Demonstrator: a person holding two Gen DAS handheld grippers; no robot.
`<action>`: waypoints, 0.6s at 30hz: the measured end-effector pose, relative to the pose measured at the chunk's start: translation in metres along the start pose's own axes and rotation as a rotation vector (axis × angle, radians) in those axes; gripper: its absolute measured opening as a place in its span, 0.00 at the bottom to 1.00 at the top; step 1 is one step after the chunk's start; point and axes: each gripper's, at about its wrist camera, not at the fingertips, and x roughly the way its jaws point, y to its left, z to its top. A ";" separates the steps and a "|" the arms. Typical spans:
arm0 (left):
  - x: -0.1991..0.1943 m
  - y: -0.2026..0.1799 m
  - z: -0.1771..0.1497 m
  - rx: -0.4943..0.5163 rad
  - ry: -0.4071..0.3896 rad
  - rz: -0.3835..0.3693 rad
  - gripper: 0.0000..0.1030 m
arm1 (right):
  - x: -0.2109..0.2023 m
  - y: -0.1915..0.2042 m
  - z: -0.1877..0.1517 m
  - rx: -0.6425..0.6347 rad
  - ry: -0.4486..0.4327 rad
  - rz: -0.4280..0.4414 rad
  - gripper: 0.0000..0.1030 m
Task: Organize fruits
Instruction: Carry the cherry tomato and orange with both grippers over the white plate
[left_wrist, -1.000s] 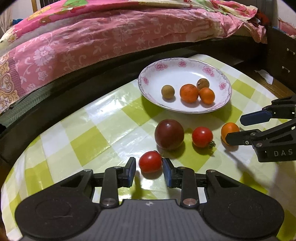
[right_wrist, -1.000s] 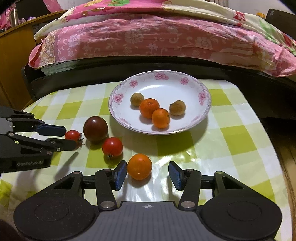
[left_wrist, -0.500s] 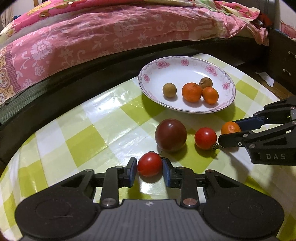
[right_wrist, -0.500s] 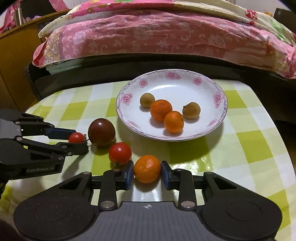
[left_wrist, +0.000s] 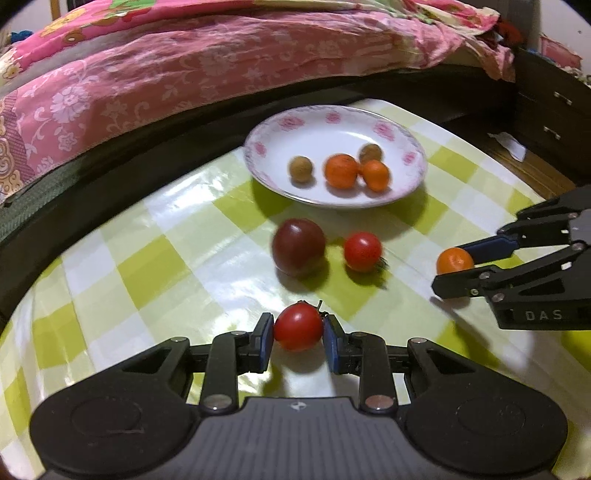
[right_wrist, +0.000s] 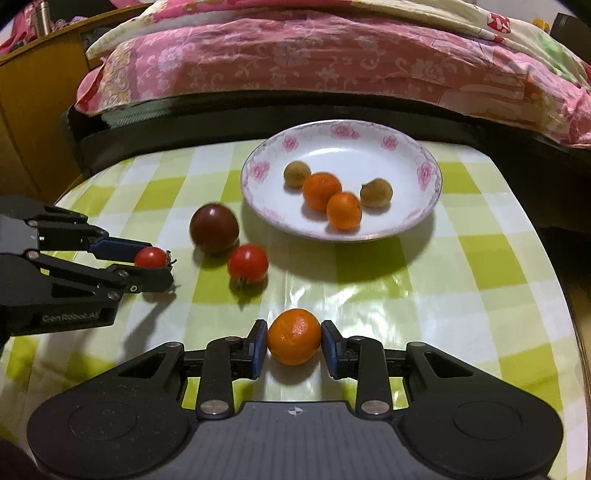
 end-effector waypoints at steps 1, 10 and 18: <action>-0.001 -0.003 -0.002 0.008 0.005 -0.007 0.36 | -0.001 0.000 -0.003 -0.008 0.003 0.001 0.26; 0.001 -0.013 -0.010 0.073 0.013 -0.015 0.38 | -0.003 -0.002 -0.012 -0.028 0.003 0.016 0.28; -0.001 -0.008 -0.014 0.082 0.006 -0.016 0.48 | -0.007 -0.007 -0.016 -0.018 -0.005 0.020 0.40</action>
